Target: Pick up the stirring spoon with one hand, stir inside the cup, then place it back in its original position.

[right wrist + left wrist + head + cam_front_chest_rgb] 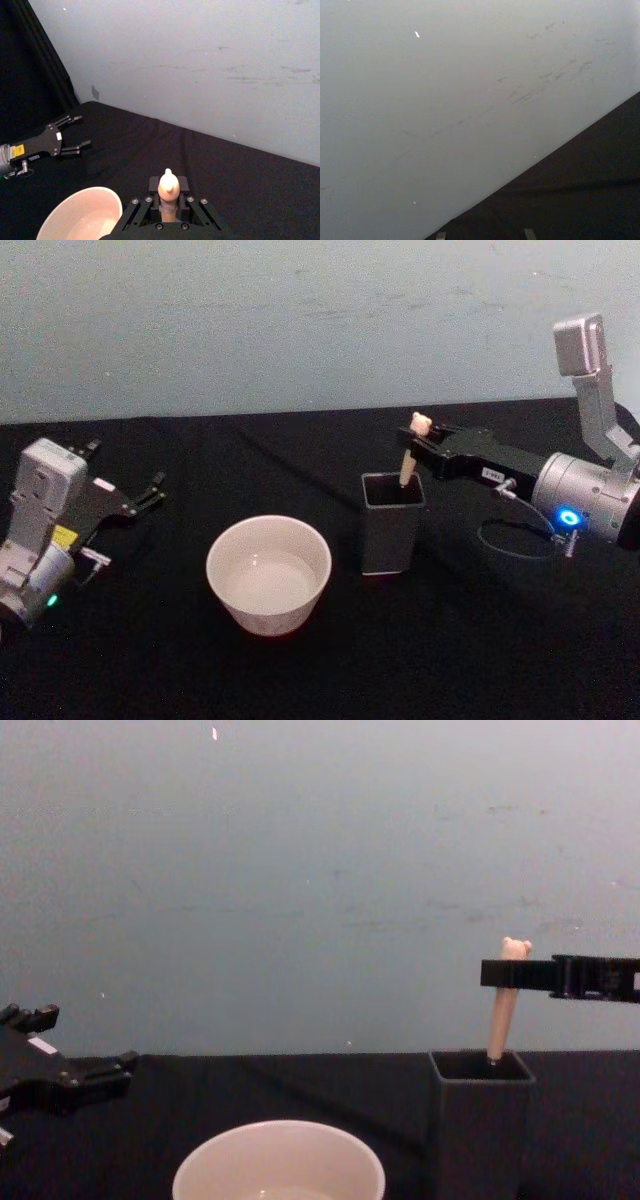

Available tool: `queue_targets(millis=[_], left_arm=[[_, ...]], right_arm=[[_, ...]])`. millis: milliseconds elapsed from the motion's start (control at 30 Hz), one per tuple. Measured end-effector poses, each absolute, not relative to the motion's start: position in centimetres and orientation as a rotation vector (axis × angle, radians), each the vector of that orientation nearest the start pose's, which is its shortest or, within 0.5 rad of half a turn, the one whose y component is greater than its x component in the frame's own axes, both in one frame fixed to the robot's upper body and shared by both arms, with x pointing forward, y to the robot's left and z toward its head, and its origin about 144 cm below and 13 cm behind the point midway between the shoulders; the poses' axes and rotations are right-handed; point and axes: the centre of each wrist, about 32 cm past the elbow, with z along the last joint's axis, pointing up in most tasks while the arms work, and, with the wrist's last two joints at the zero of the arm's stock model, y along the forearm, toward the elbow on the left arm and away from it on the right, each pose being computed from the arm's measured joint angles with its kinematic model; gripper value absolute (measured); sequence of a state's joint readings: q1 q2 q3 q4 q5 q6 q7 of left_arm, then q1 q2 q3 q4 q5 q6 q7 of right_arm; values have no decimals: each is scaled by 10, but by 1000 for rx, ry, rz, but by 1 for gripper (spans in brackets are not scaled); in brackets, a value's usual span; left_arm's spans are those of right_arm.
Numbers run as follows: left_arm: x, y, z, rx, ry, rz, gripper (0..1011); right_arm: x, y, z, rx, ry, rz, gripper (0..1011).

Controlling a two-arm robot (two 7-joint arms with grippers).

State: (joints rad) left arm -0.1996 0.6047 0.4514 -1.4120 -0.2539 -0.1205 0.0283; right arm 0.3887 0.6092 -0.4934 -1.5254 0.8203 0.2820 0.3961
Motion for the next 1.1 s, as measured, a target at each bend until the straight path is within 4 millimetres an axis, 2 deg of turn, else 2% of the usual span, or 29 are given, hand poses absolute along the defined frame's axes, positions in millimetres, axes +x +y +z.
queue_targets(millis=[433,1100], left_arm=[[489,310,1140,304,-285,1248,1001],[489,310,1140,305,-285,1248,1001]], right_arm=[[529,-279,1218,-106,285,-796,211],[530,-278,1216,-122,296,-803,211]])
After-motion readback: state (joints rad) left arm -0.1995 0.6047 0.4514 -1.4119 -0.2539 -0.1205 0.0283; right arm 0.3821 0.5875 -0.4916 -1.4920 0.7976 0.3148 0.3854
